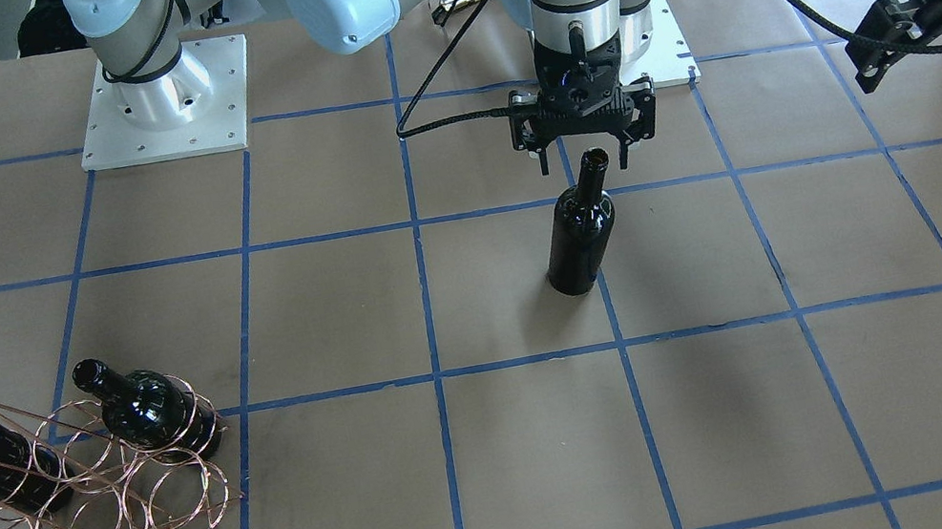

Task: Place wine into wine basket
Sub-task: 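Swing the right gripper over the bottle and grasp its neck while the left arm withdraws, then lift the bottle with the right gripper and carry it to the copper basket, then tilt the bottle and insert its base into the empty basket ring, then slide the bottle deeper into the basket ring with the right gripper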

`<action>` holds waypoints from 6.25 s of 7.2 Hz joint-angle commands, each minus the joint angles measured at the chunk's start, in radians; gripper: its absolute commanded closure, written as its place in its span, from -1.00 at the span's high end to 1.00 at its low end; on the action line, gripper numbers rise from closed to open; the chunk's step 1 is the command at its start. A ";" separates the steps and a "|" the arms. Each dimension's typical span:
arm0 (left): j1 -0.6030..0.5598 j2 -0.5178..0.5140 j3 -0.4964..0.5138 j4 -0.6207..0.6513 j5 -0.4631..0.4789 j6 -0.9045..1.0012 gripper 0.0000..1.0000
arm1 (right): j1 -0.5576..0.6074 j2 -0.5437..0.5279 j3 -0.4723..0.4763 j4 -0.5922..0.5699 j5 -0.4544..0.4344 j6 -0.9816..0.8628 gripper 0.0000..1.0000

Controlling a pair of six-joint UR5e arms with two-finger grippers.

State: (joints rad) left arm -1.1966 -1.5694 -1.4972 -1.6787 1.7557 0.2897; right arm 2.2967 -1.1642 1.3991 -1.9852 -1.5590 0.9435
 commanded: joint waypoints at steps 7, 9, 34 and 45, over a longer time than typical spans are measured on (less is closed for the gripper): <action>-0.003 0.000 0.000 -0.030 -0.004 0.005 1.00 | 0.000 0.005 0.000 -0.006 -0.006 -0.025 -0.57; -0.003 0.002 0.000 -0.032 -0.001 0.005 1.00 | -0.002 0.000 0.000 -0.023 -0.007 -0.029 -0.78; -0.296 0.003 -0.055 0.060 -0.131 -0.271 1.00 | -0.950 -0.292 -0.065 0.342 -0.009 -1.436 -1.00; -0.299 0.009 -0.057 0.048 -0.130 -0.262 1.00 | -0.976 -0.292 0.003 0.318 0.029 -1.549 -1.00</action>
State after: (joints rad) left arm -1.4956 -1.5577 -1.5539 -1.6305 1.6279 0.0289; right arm 1.3239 -1.4594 1.4012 -1.6559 -1.5584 -0.5933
